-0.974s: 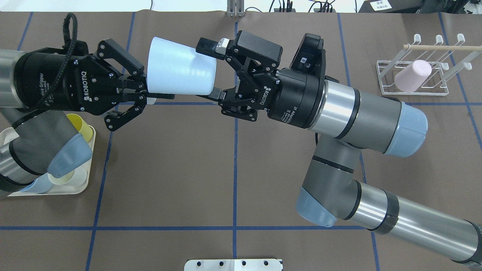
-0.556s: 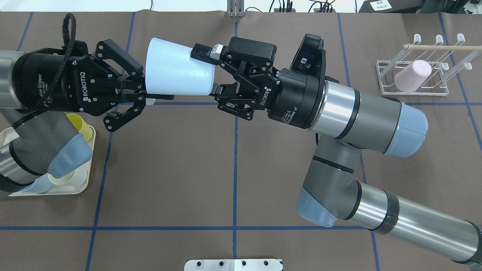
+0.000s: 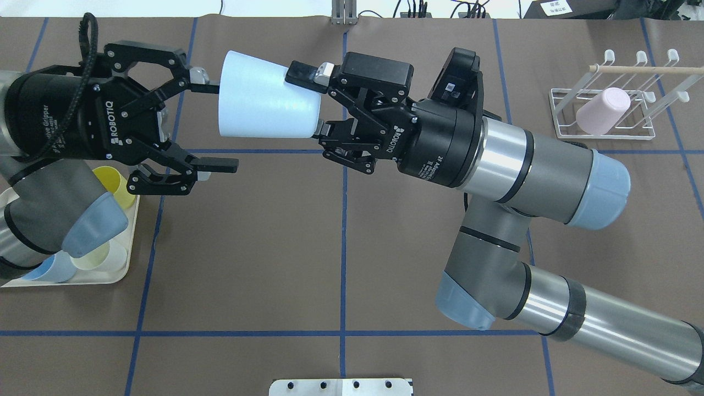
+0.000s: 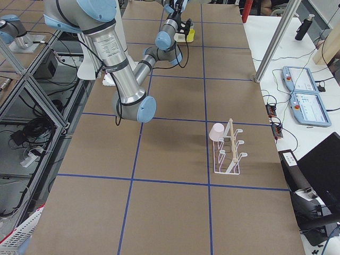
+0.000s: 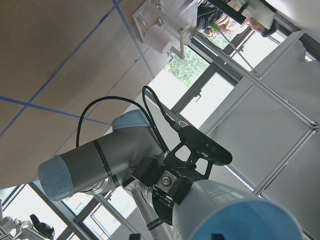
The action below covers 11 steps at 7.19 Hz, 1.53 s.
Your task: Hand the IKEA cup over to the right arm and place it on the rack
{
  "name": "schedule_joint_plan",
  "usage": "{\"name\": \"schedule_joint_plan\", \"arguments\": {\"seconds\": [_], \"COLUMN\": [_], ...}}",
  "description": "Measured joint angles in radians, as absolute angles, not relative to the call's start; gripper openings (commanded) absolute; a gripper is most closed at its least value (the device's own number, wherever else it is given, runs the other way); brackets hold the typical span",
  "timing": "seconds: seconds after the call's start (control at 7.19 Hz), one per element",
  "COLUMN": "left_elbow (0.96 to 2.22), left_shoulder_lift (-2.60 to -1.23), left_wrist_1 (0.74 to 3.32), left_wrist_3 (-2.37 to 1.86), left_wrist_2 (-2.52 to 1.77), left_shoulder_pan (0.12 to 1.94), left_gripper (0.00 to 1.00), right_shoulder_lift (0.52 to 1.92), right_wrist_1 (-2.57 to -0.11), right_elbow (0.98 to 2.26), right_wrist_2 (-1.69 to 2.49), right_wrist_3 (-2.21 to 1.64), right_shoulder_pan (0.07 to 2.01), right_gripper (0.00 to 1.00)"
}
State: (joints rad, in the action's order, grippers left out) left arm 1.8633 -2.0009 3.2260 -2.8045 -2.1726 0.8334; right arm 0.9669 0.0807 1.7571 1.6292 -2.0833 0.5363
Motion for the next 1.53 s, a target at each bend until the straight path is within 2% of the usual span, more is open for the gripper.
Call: {"name": "schedule_joint_plan", "arguments": {"seconds": [0.14, 0.56, 1.11, 1.53], "left_elbow": [1.848, 1.759, 1.667, 1.607], "left_shoulder_lift": [-1.976, -1.920, -1.916, -1.915], "left_wrist_1": [3.221, 3.214, 3.214, 3.173], "left_wrist_3": [-2.746, -2.599, -2.517, -2.269], "left_wrist_2": [-2.171, -2.169, -2.168, -2.172], "left_shoulder_pan": [0.849, 0.918, 0.952, 0.993], "left_gripper": [1.00, 1.00, 1.00, 1.00], "right_shoulder_lift": [0.989, 1.155, 1.373, 1.440], "right_wrist_1": [0.081, 0.019, -0.321, -0.701], "right_elbow": [1.756, 1.743, 1.739, 1.737], "right_wrist_2": [1.638, 1.862, 2.344, 2.431], "right_wrist_3": [-2.079, -1.985, -1.562, -1.064], "right_shoulder_pan": [0.554, 0.741, 1.229, 1.398], "right_gripper": [0.00, 0.00, 0.00, 0.00]}}
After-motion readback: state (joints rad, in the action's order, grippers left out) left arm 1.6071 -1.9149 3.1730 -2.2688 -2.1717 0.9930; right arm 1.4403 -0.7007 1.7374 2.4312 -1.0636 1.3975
